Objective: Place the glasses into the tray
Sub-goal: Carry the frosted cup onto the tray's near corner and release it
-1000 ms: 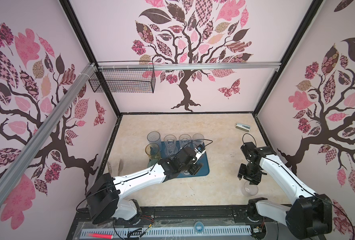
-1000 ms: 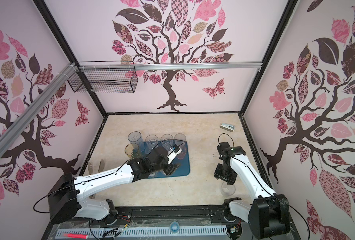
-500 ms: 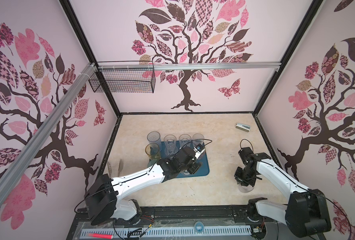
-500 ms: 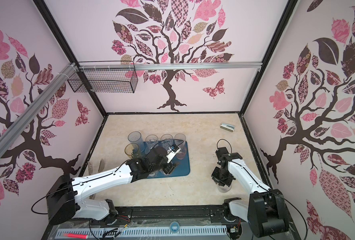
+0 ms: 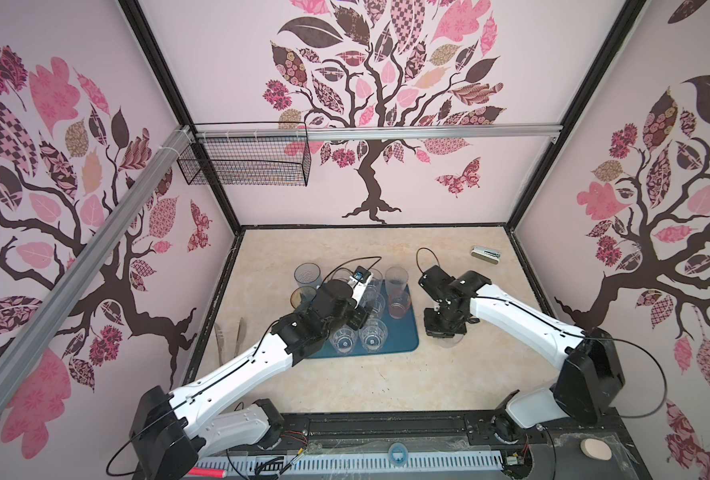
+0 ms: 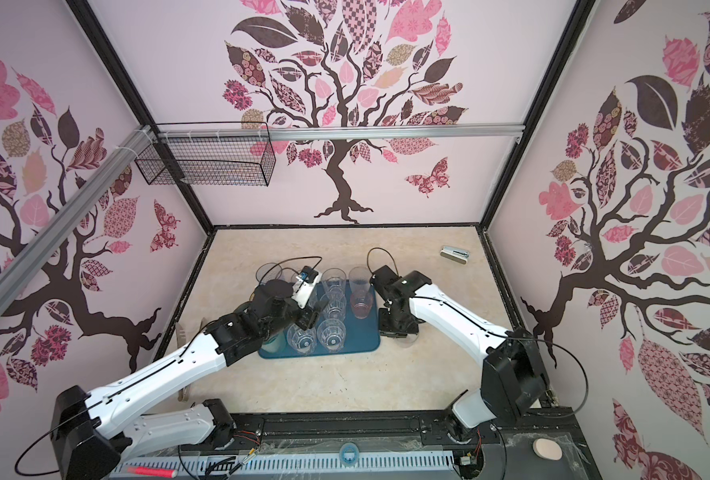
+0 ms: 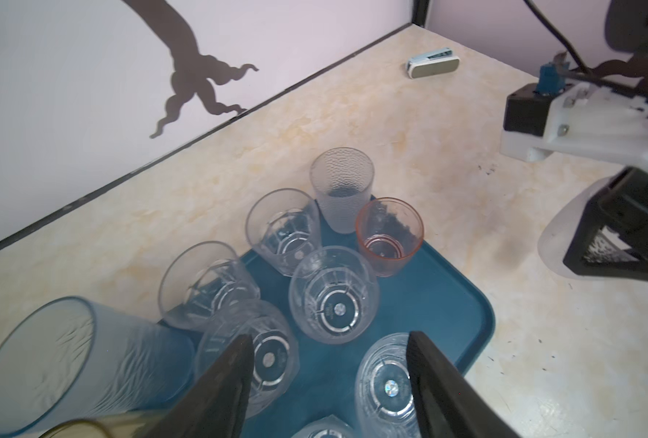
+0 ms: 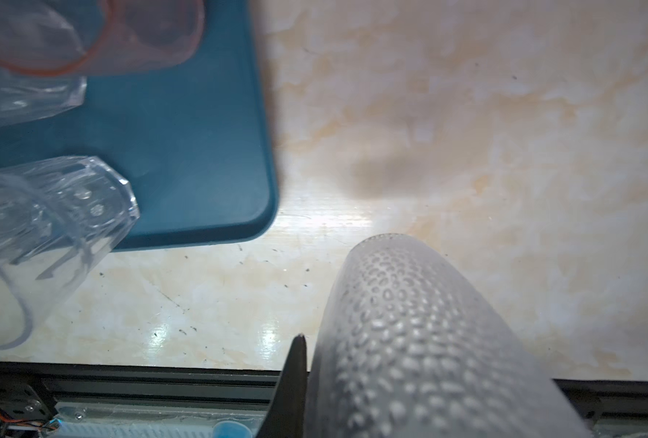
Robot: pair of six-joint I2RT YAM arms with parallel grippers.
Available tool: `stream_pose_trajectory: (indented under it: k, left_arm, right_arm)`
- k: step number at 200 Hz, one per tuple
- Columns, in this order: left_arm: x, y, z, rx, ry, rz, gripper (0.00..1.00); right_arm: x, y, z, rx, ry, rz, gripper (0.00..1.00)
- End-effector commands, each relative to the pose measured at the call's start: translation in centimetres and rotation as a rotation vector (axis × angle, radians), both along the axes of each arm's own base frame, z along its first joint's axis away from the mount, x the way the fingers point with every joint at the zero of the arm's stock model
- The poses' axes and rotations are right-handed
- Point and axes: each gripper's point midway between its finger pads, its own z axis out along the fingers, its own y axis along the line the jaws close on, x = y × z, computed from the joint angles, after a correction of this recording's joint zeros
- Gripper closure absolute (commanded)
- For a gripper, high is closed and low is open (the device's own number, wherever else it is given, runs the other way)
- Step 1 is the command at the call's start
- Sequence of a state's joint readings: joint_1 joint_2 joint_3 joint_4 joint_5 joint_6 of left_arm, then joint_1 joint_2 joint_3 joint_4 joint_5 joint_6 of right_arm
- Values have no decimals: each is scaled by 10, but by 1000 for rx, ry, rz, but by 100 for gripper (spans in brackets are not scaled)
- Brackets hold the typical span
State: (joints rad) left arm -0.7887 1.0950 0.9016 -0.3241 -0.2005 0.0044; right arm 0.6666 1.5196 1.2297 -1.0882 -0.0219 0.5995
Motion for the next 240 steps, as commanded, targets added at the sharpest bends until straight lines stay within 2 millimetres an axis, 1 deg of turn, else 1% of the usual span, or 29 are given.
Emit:
stream_pose_trajectory:
  k: [1, 19, 41, 60, 93, 131, 180, 199, 210, 219, 230, 240]
  left_arm:
    - [-3, 29, -12, 38, 28, 53, 32]
    - [-2, 47, -13, 27, 28, 102, 32]
    - [-2, 62, -13, 6, 33, 146, 31]
    - [-5, 65, -13, 2, 37, 151, 32]
    - [-8, 66, -14, 0, 43, 151, 31]
    - [-7, 64, -13, -2, 43, 143, 31]
    - [-4, 57, -18, -16, 62, 130, 32]
    - [-3, 56, -17, -17, 59, 128, 32]
    - [-3, 56, -17, -14, 59, 127, 32]
    - [-3, 56, -17, -10, 59, 128, 32]
    - [-3, 57, -17, -7, 59, 132, 31]
    - [-4, 59, -16, -8, 55, 134, 31]
  right_arm:
    - [-16, 16, -3, -62, 58, 123, 98]
    - [-15, 39, -10, -52, 58, 168, 97]
    - [-3, 58, -18, -45, 42, 189, 97]
    - [5, 71, -25, -20, 36, 196, 97]
    - [6, 87, -45, -28, 48, 230, 97]
    - [4, 94, -65, -27, 59, 234, 97]
    - [8, 106, -70, 0, 45, 243, 95]
    - [9, 106, -76, -5, 48, 249, 93]
    - [9, 104, -78, -18, 50, 254, 90]
    - [9, 103, -76, -24, 51, 256, 86]
    - [9, 104, -70, -19, 46, 259, 79]
    - [10, 103, -62, -14, 33, 260, 76]
